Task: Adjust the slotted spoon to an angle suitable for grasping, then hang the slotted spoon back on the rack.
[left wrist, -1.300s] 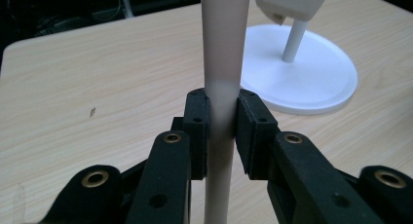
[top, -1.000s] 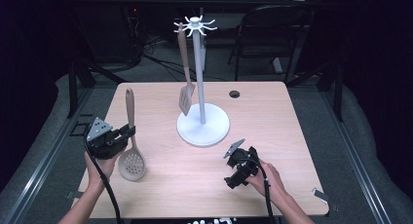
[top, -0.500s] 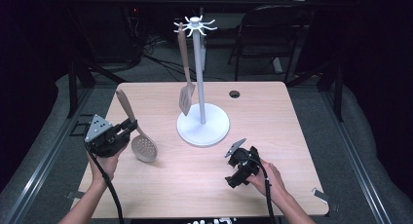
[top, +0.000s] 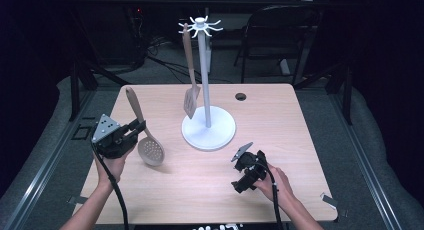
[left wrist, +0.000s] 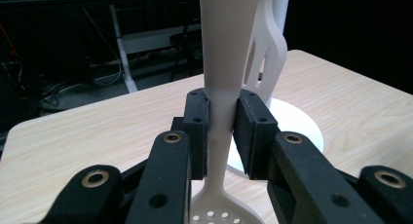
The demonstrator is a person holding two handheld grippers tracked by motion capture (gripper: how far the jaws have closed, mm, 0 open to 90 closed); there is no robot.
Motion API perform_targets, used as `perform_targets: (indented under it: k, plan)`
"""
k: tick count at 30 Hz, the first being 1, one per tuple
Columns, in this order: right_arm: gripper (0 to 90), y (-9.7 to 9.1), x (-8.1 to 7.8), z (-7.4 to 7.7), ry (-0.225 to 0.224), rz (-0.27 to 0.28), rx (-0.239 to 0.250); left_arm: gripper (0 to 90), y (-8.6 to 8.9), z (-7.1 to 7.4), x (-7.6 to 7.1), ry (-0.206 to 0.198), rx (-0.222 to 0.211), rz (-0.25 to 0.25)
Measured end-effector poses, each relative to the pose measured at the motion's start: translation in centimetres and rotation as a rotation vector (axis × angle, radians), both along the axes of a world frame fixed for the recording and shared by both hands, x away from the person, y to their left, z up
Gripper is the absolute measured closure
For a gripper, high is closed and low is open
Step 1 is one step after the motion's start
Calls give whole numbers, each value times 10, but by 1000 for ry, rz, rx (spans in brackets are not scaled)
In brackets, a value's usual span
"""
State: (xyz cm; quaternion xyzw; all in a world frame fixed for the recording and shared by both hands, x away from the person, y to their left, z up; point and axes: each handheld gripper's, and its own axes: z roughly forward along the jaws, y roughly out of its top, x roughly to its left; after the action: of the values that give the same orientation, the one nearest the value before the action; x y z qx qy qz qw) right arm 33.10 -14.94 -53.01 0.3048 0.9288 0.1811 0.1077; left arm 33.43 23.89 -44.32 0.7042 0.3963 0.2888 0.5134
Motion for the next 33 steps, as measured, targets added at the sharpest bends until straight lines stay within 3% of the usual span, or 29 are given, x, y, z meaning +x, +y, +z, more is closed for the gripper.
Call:
perform_targets:
  k: [20, 33]
  plan:
    - [31, 1, 1, -1, 5, 2, -5, 758, -28, 6, 8, -23, 23, -59]
    - [32, 3, 1, -2, 1, 3, -7, 758, -56, 15, 15, -34, 34, -116]
